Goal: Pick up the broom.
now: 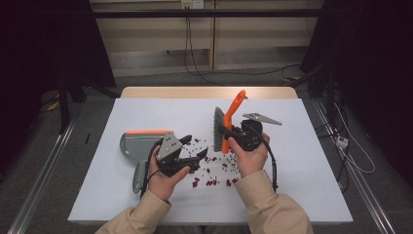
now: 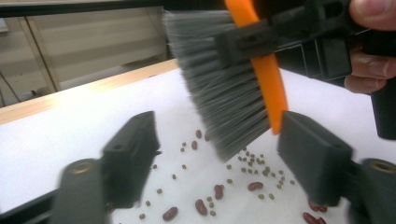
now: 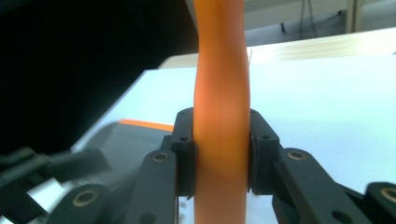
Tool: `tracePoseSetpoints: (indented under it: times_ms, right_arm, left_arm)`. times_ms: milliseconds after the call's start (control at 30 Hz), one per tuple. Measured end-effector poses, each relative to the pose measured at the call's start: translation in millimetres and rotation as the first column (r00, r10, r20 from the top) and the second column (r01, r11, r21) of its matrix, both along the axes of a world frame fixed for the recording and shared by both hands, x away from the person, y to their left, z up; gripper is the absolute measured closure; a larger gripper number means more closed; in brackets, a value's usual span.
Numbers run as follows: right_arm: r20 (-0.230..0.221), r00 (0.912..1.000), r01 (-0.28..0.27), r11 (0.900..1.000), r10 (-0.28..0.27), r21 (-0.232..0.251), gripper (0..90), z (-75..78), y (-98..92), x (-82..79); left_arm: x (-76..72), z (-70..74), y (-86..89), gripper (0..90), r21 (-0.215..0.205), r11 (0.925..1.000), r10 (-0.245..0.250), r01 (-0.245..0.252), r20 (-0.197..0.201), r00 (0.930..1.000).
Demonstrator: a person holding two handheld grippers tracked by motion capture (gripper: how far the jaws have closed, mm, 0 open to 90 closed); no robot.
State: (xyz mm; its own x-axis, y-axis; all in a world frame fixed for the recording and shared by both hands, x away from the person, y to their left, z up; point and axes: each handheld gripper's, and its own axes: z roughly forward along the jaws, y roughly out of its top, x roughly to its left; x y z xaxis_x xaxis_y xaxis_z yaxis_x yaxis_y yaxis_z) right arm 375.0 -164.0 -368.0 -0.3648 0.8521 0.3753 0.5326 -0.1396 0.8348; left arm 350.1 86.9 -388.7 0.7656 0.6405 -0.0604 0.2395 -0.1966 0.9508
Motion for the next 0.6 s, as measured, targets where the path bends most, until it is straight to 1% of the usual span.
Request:
tracePoseSetpoints:
  times_ms: [100, 133, 267, 333, 433, 500, 600]
  right_arm:
    - [-0.004, 1.0000, -0.004, 0.999, 0.004, -0.037, 70.0, 0.5, -11.0, -0.1]
    - [-0.002, 0.9999, -0.013, 0.999, 0.013, -0.043, 69.9, 0.5, -14.7, -0.2]
    - [0.008, 0.9999, -0.009, 0.996, 0.009, -0.087, 69.9, 1.6, -29.4, -1.7]
    - [0.004, 1.0000, -0.003, 0.995, 0.004, -0.103, 69.9, 2.1, -37.8, -2.0]
    - [-0.012, 0.9999, -0.002, 0.992, 0.001, -0.128, 69.9, 3.7, -50.1, -2.5]
    - [-0.037, 0.9993, 0.000, 0.990, -0.005, -0.144, 69.9, 5.2, -57.4, -2.8]
    - [-0.052, 0.9986, 0.004, 0.980, -0.014, -0.197, 69.9, 6.6, -66.4, -4.4]
  left_arm:
    - [1.9, 0.8, 4.6, 20.4, -0.012, 0.9999, -0.004, 0.004, -0.007, 1.0000]
    - [2.4, 1.0, 6.2, 18.9, -0.008, 1.0000, -0.002, 0.002, -0.007, 1.0000]
    - [4.1, 1.6, 14.3, 15.8, -0.009, 1.0000, 0.000, 0.000, -0.021, 0.9998]
    - [4.5, 1.5, 18.6, 14.3, -0.013, 0.9999, 0.006, -0.006, -0.023, 0.9997]
    - [4.8, 2.0, 25.8, 13.1, -0.008, 0.9999, 0.011, -0.011, -0.025, 0.9996]
    - [5.1, 2.6, 30.6, 12.8, -0.011, 0.9998, 0.016, -0.017, -0.023, 0.9996]
    - [5.5, 3.8, 38.2, 12.5, -0.013, 0.9995, 0.028, -0.028, -0.023, 0.9993]
